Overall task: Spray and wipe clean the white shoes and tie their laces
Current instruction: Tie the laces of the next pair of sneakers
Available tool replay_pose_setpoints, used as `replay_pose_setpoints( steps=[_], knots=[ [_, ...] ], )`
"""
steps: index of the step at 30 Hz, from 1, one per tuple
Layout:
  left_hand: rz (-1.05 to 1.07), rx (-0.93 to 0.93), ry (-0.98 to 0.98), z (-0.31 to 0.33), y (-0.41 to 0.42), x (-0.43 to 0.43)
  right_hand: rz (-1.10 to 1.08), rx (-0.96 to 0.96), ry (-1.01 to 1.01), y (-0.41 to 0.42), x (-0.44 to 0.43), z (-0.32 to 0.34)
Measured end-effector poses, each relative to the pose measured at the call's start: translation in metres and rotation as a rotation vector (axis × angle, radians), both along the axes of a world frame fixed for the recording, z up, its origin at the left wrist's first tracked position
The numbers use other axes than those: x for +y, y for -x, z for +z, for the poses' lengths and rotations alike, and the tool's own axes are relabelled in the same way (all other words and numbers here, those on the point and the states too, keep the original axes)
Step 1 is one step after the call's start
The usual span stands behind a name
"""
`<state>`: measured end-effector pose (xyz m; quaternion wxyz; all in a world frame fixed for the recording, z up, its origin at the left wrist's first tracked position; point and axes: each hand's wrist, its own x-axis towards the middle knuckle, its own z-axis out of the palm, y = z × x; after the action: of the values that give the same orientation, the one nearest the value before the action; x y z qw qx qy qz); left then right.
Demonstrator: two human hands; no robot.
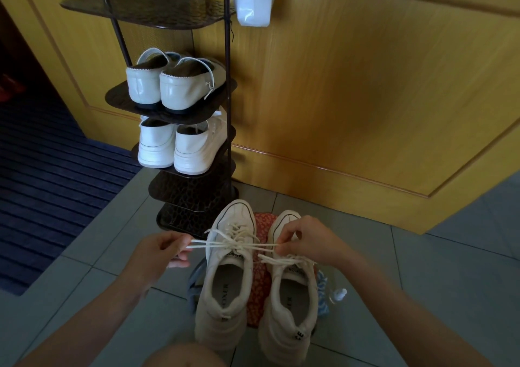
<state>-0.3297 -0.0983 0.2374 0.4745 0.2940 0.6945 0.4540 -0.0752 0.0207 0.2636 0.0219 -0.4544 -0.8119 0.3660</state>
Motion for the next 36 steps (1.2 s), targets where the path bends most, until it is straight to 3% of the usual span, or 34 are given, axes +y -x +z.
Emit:
replay_pose_setpoints(
  steps=[7, 10, 12, 15, 20, 24, 31, 36],
  knots=[
    [-0.066, 0.026, -0.018, 0.013, -0.012, -0.009, -0.044, 0.030, -0.019, 0.002, -0.011, 0.001],
    [-0.189, -0.070, 0.051, 0.028, -0.017, -0.008, -0.172, 0.104, -0.054, -0.005, -0.018, 0.009],
    [-0.269, 0.025, 0.095, 0.034, -0.020, -0.006, -0.266, 0.105, -0.089, -0.015, -0.024, 0.014],
    [-0.341, 0.142, 0.127, 0.029, -0.028, -0.007, -0.367, 0.046, 0.080, -0.032, -0.042, 0.017],
    [-0.355, 0.126, 0.163, 0.006, -0.035, -0.015, -0.543, 0.001, 0.289, -0.042, -0.071, 0.017],
    [-0.338, 0.092, 0.126, 0.003, -0.038, -0.020, -0.530, 0.138, 0.553, -0.043, -0.082, 0.015],
    [-0.388, 0.249, 0.072, -0.006, -0.039, -0.015, -0.621, 0.272, 0.465, -0.034, -0.092, 0.006],
    [-0.351, 0.174, 0.040, -0.016, -0.030, -0.019, -0.726, 0.300, 0.529, -0.021, -0.093, 0.005]
  ],
)
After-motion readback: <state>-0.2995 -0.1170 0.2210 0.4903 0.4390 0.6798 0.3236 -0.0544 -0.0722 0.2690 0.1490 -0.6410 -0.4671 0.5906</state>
